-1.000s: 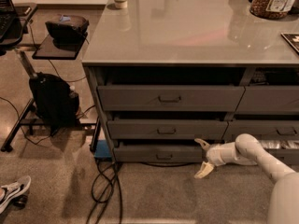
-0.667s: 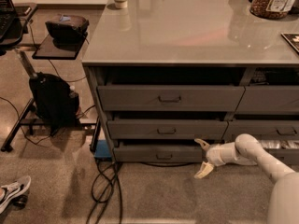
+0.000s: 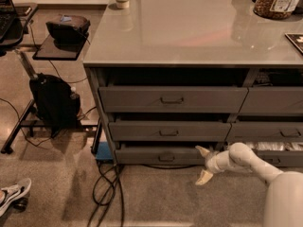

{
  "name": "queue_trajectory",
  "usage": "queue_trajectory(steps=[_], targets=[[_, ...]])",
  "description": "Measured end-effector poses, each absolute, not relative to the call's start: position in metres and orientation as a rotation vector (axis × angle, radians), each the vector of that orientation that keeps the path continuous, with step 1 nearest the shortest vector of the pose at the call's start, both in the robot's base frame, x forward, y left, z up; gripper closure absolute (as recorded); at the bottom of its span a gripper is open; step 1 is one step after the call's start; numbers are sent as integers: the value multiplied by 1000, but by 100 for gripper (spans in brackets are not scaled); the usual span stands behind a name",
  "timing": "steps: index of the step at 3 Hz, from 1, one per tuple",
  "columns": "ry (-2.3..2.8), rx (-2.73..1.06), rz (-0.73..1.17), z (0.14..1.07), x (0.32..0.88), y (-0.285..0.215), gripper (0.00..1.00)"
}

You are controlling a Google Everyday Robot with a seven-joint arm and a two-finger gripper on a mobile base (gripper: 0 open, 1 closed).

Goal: Open bottom drawer

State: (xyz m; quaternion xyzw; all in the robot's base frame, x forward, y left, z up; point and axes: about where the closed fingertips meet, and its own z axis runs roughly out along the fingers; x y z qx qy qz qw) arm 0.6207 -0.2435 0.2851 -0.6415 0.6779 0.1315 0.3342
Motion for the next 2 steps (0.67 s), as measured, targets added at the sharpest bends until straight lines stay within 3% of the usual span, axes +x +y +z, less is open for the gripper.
queue_trajectory(steps=[2], targets=[[1872,-1761,199,229,645,-282,0]])
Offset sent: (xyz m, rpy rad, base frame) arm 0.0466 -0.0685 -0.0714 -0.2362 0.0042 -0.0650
